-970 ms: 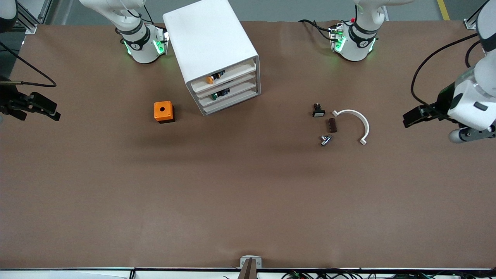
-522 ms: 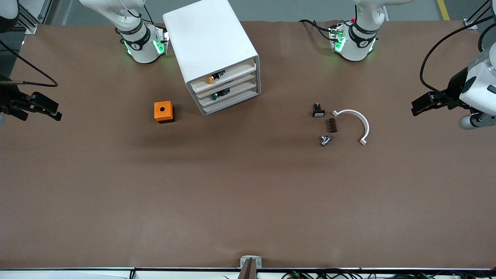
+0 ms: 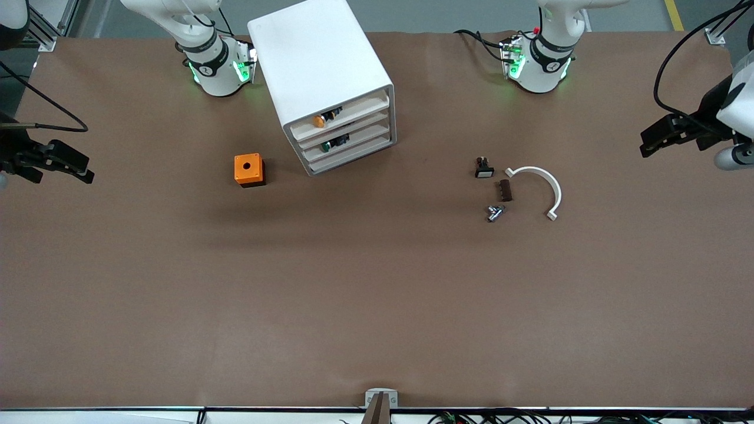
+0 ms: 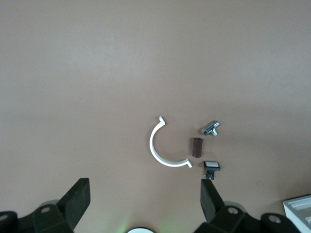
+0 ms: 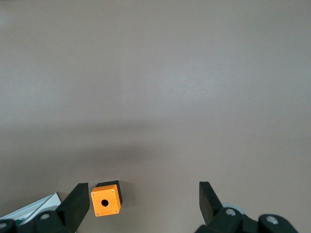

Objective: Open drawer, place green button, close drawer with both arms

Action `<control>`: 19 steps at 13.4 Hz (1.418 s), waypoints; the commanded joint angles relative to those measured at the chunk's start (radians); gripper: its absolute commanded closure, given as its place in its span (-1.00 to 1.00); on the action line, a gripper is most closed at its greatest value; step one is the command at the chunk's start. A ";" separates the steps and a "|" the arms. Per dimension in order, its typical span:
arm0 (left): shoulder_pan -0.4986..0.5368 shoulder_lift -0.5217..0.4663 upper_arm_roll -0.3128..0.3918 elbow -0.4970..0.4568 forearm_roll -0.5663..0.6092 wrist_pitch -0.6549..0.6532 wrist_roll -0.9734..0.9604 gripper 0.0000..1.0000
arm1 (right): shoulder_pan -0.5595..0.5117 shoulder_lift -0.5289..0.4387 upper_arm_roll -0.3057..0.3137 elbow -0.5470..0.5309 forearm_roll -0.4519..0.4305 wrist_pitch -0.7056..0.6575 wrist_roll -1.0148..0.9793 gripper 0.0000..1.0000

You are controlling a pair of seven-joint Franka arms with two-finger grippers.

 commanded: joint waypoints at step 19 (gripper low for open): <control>-0.042 -0.077 0.024 -0.108 0.001 0.033 0.020 -0.99 | -0.016 -0.021 0.016 -0.019 -0.019 0.005 -0.008 -0.99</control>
